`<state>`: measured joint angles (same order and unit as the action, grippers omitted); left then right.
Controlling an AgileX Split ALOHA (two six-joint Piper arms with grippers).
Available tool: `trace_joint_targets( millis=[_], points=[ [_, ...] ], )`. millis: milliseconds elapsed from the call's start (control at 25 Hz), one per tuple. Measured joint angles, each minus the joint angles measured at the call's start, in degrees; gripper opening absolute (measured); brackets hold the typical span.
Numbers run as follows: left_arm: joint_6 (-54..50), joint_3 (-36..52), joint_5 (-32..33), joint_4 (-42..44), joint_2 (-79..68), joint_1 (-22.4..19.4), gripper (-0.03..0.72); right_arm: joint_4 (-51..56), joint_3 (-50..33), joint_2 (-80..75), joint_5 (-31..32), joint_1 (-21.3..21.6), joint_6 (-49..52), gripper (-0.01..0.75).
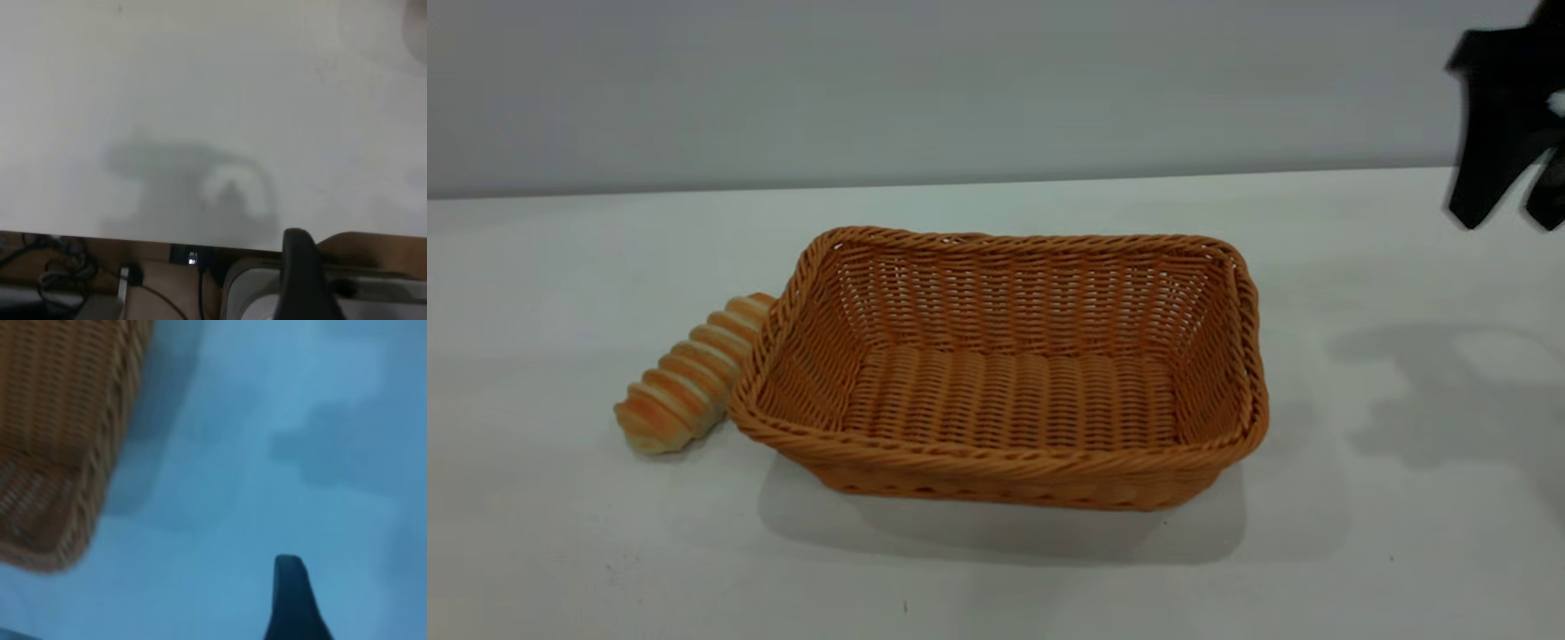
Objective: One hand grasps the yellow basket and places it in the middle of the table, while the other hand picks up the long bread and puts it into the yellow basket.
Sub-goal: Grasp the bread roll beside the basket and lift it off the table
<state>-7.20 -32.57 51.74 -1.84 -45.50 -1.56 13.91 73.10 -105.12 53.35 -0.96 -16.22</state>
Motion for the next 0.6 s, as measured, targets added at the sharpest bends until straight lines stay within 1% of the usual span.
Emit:
trace_joint_targets(
  millis=[200,360,480,600],
  points=[
    [2.36,0.0,-8.08,-1.14,-10.1,0.0,0.489,-2.16,-9.75,11.69,-1.03,0.0,0.83,0.536],
    [7.73,-0.87,-14.17,-6.96,-19.07,0.0,0.489,-2.7,-16.03,21.34,-1.16,-0.54,1.34,0.536],
    [12.73,-3.31,-17.15,-11.18,-26.61,0.0,0.489,-2.86,-19.81,28.1,-1.1,-3.37,1.78,0.536],
    [15.72,-8.04,-18.85,-12.22,-35.63,0.0,0.481,-2.7,-22.18,33.46,-1.1,-7.43,2.16,0.536]
  ],
)
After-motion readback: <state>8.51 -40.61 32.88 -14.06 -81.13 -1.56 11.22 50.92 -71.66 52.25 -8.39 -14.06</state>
